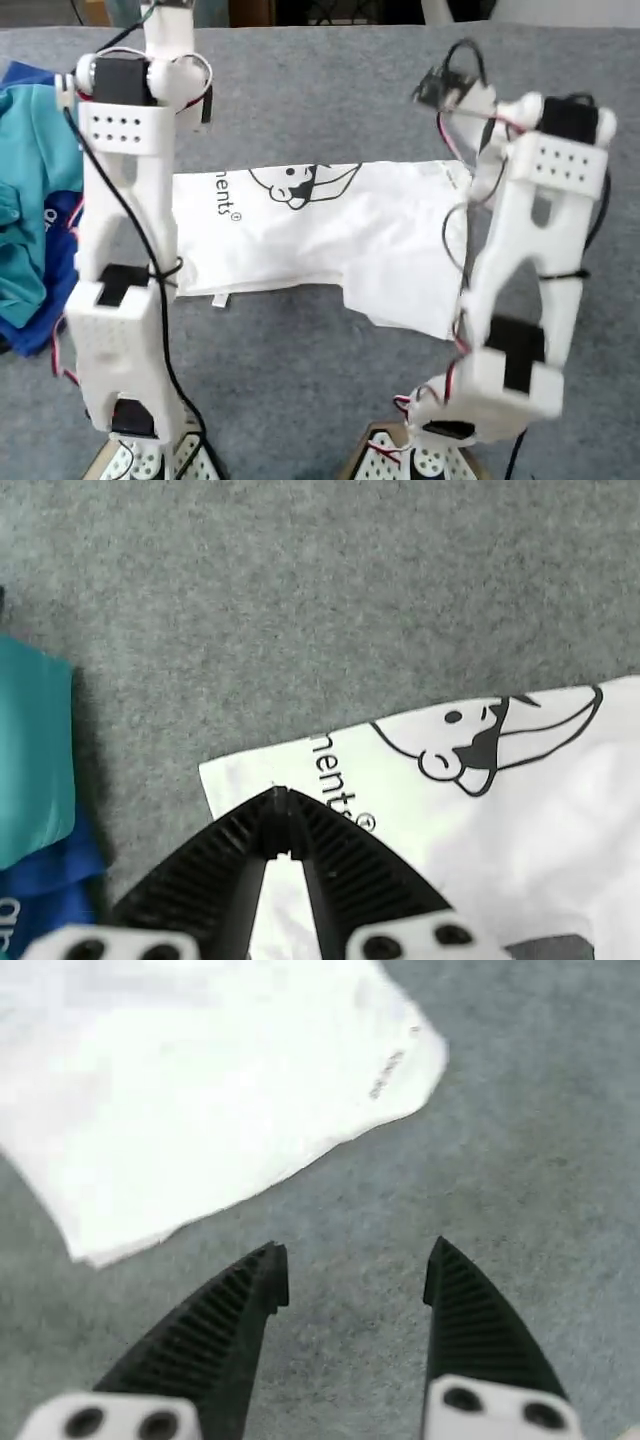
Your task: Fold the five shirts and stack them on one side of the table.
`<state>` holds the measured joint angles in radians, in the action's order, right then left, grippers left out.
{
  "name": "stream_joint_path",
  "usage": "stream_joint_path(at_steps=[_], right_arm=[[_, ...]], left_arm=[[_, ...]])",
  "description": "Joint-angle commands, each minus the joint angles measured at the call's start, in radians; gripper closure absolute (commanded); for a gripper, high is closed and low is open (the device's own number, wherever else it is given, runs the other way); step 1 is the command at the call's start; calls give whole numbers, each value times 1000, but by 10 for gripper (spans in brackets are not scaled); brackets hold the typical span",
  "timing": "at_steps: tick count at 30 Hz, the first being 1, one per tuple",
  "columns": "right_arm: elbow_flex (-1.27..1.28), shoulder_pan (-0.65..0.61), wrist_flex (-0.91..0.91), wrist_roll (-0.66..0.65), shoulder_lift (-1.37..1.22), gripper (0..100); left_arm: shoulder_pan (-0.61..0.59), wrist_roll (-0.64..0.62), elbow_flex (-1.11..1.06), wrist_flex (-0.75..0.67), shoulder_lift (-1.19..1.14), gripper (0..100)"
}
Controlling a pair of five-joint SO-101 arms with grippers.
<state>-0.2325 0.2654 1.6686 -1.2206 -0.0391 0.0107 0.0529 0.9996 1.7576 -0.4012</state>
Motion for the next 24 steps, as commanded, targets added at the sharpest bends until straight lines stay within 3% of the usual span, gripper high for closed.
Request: stream_joint_path(at_steps=[1, 7, 14, 17, 24], right_arm=[[257, -12, -75, -106, 183, 765], [590, -37, -140, -242, 383, 763], [946, -143, -348, -264, 456, 763], [1012, -190, -354, -264, 458, 763], [1101, -241, -445, -264, 458, 765]], left_arm=[[-24, 9, -285, -6, 244, 971], [-156, 12, -921, -301, 588, 971], [-220, 14, -1684, -1010, 640, 968], [-254, 40, -1748, -1135, 595, 925], [-278, 83, -1667, -1140, 408, 915]])
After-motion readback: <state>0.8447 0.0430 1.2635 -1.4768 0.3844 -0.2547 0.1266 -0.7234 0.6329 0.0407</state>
